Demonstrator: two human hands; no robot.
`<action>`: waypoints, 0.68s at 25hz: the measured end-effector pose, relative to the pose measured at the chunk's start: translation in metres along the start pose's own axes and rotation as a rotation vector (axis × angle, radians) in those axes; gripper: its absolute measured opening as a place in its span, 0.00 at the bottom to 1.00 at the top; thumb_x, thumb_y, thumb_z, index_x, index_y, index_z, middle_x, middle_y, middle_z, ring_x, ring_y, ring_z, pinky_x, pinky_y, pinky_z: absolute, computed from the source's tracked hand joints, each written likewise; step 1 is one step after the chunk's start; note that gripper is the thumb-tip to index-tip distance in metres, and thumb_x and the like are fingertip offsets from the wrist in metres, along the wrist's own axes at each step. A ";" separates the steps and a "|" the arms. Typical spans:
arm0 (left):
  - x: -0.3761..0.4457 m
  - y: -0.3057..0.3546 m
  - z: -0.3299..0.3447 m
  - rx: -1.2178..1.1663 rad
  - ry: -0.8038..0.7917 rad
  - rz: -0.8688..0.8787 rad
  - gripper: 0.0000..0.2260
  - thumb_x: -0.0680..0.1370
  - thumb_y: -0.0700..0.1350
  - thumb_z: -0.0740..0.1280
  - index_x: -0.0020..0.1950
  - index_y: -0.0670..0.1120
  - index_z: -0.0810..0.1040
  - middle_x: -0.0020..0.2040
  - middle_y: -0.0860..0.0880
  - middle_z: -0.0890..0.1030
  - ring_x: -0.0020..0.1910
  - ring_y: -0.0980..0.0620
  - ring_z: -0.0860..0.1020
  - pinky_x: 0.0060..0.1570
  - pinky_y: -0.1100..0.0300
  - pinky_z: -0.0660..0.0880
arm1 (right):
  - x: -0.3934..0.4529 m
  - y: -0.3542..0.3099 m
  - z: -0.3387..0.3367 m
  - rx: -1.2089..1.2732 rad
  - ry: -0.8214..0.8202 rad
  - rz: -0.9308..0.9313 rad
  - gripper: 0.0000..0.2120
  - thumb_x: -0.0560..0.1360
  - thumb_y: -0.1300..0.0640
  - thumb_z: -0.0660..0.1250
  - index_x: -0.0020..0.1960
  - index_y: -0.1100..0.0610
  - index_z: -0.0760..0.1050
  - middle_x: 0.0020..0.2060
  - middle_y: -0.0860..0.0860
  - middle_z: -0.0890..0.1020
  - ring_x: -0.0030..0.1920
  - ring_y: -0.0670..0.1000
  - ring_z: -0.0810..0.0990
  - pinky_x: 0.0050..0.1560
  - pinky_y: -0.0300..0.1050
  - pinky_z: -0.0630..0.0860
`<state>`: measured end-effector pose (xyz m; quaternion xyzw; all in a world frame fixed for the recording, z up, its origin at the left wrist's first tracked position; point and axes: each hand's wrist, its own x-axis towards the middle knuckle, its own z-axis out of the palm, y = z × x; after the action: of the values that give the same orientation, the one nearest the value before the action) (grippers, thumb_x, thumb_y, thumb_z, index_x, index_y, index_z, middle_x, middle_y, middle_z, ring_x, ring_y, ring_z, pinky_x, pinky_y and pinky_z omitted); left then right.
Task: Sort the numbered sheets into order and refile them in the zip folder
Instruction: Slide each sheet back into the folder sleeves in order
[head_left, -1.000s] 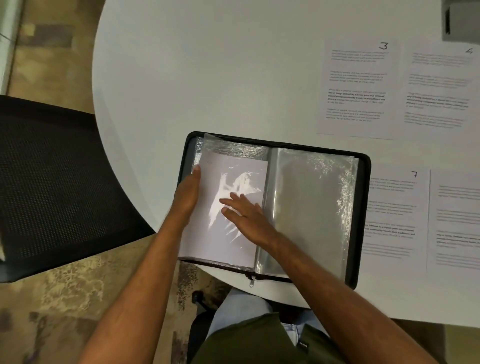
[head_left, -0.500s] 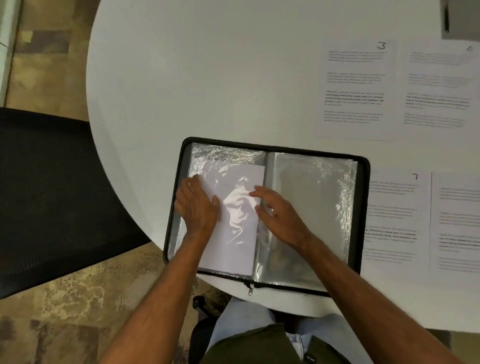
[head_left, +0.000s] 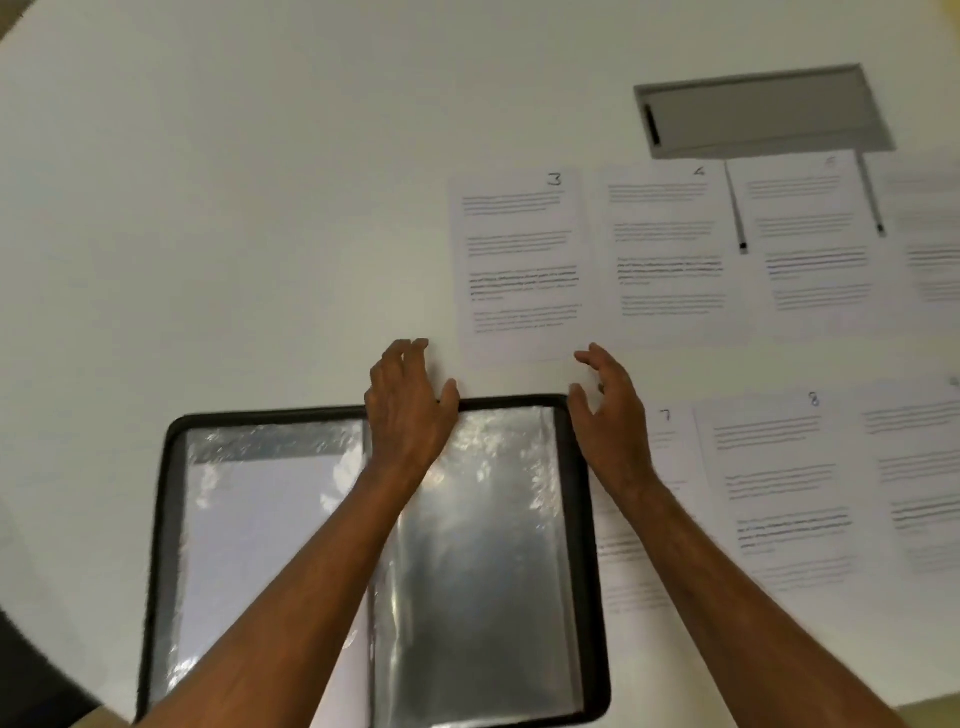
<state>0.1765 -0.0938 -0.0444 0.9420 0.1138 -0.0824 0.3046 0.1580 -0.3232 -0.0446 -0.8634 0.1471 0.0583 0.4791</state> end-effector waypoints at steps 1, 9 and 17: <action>0.013 0.013 0.006 -0.006 -0.007 0.015 0.28 0.80 0.49 0.68 0.77 0.45 0.65 0.76 0.45 0.67 0.73 0.43 0.66 0.70 0.45 0.65 | 0.014 0.004 -0.005 -0.017 0.014 -0.013 0.21 0.83 0.58 0.65 0.75 0.50 0.70 0.76 0.47 0.69 0.76 0.47 0.67 0.78 0.52 0.65; 0.093 0.045 0.055 0.169 -0.016 0.046 0.33 0.79 0.57 0.67 0.77 0.41 0.62 0.77 0.40 0.64 0.74 0.37 0.64 0.70 0.39 0.67 | 0.107 0.019 0.014 -0.410 -0.033 -0.198 0.37 0.82 0.43 0.64 0.83 0.55 0.51 0.83 0.52 0.51 0.83 0.52 0.47 0.82 0.50 0.49; 0.102 0.051 0.079 0.260 0.042 -0.035 0.38 0.83 0.64 0.55 0.83 0.40 0.49 0.84 0.42 0.50 0.82 0.42 0.50 0.79 0.39 0.51 | 0.136 0.034 0.048 -0.708 0.026 -0.287 0.39 0.84 0.35 0.46 0.83 0.61 0.46 0.83 0.58 0.48 0.83 0.55 0.43 0.82 0.58 0.46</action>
<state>0.2810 -0.1638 -0.1021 0.9729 0.1251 -0.0819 0.1762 0.2785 -0.3259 -0.1306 -0.9879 0.0015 0.0268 0.1528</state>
